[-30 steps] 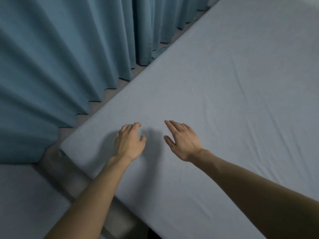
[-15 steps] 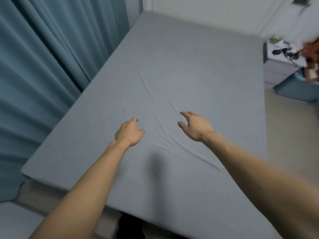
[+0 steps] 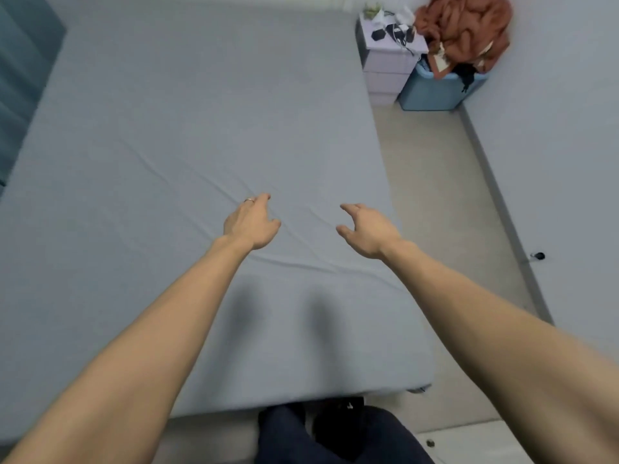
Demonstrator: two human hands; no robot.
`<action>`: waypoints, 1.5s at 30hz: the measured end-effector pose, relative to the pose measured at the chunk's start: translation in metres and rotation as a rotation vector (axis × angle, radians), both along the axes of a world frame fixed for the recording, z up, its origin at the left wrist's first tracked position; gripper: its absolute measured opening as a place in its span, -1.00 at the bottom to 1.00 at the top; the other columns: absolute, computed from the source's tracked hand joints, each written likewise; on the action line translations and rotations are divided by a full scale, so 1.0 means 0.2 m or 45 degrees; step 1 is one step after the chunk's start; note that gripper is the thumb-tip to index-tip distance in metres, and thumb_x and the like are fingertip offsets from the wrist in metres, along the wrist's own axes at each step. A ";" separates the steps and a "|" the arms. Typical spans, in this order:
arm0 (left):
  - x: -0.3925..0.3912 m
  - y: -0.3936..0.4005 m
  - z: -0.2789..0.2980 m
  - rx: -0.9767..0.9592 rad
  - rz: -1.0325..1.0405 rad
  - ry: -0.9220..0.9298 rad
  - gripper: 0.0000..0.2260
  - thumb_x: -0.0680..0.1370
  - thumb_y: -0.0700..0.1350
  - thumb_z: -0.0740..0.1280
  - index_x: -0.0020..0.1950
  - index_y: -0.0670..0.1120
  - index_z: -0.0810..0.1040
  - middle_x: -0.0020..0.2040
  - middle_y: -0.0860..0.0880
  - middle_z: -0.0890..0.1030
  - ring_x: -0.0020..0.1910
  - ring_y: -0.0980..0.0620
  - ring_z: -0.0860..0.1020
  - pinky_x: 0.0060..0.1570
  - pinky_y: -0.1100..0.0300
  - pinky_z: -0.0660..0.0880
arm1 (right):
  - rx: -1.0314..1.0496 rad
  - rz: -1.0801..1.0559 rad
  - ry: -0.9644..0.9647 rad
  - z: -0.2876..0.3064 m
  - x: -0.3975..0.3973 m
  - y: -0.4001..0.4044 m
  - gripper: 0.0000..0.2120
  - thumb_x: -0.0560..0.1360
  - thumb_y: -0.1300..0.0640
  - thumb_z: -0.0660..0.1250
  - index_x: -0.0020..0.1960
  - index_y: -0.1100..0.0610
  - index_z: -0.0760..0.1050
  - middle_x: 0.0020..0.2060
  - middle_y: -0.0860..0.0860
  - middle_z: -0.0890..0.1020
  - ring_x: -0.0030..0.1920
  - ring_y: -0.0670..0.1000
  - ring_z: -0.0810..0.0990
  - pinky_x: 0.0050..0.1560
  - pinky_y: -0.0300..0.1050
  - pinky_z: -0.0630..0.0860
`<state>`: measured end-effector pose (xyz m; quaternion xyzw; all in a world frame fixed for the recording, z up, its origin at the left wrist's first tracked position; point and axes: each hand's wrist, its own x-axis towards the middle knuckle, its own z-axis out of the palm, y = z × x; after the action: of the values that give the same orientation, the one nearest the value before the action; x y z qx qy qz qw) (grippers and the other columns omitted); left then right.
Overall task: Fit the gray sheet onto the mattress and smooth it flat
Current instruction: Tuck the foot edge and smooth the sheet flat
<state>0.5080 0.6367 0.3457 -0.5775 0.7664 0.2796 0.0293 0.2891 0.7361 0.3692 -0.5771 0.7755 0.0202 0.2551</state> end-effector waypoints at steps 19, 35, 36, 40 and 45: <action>-1.11 0.18 -0.22 0.118 0.323 -0.063 -0.55 0.55 -0.01 0.26 0.45 0.01 0.36 0.37 -0.03 0.49 0.33 -0.07 0.45 0.10 0.04 0.44 | 0.142 0.347 -0.079 -0.28 -1.24 -0.27 -0.54 0.58 -0.01 0.20 0.47 -0.01 0.35 0.34 -0.03 0.52 0.29 0.04 0.52 0.24 -0.01 0.48; -1.68 0.91 0.01 0.166 1.276 -0.180 -0.52 0.54 0.00 0.30 0.46 -0.02 0.35 0.40 -0.07 0.46 0.35 -0.11 0.44 0.18 0.01 0.42 | 0.264 1.020 -0.181 -0.24 -1.92 -0.24 -0.56 0.58 -0.01 0.25 0.44 0.02 0.40 0.33 -0.01 0.54 0.29 0.06 0.52 0.28 -0.04 0.46; -1.71 0.94 -0.05 0.173 1.308 -0.183 -0.52 0.55 0.00 0.29 0.46 -0.02 0.34 0.41 -0.08 0.45 0.36 -0.11 0.42 0.19 0.01 0.41 | 0.256 1.077 -0.171 -0.30 -1.92 -0.23 -0.56 0.58 -0.02 0.24 0.45 0.02 0.39 0.33 -0.01 0.53 0.30 0.05 0.51 0.27 -0.03 0.46; -1.78 1.02 -0.39 0.208 1.355 -0.175 -0.49 0.57 0.02 0.26 0.50 -0.04 0.28 0.44 -0.11 0.39 0.40 -0.12 0.36 0.24 -0.04 0.40 | 0.232 1.280 -0.105 -0.59 -1.84 -0.20 -0.54 0.60 -0.01 0.20 0.48 0.02 0.33 0.36 0.00 0.51 0.33 0.06 0.48 0.27 0.00 0.46; -1.83 1.08 -1.07 0.161 1.382 -0.213 -0.48 0.60 0.05 0.20 0.54 -0.05 0.20 0.50 -0.09 0.30 0.46 -0.11 0.27 0.31 -0.04 0.34 | 0.043 1.565 -0.057 -1.22 -1.61 -0.21 -0.55 0.63 0.02 0.12 0.51 0.04 0.28 0.42 0.01 0.42 0.36 0.11 0.44 0.26 0.04 0.43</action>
<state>0.1425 0.8520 0.1313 -0.9070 0.3356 0.2534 -0.0236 -0.0330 0.6945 0.1259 -0.9149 0.2948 0.1636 0.2221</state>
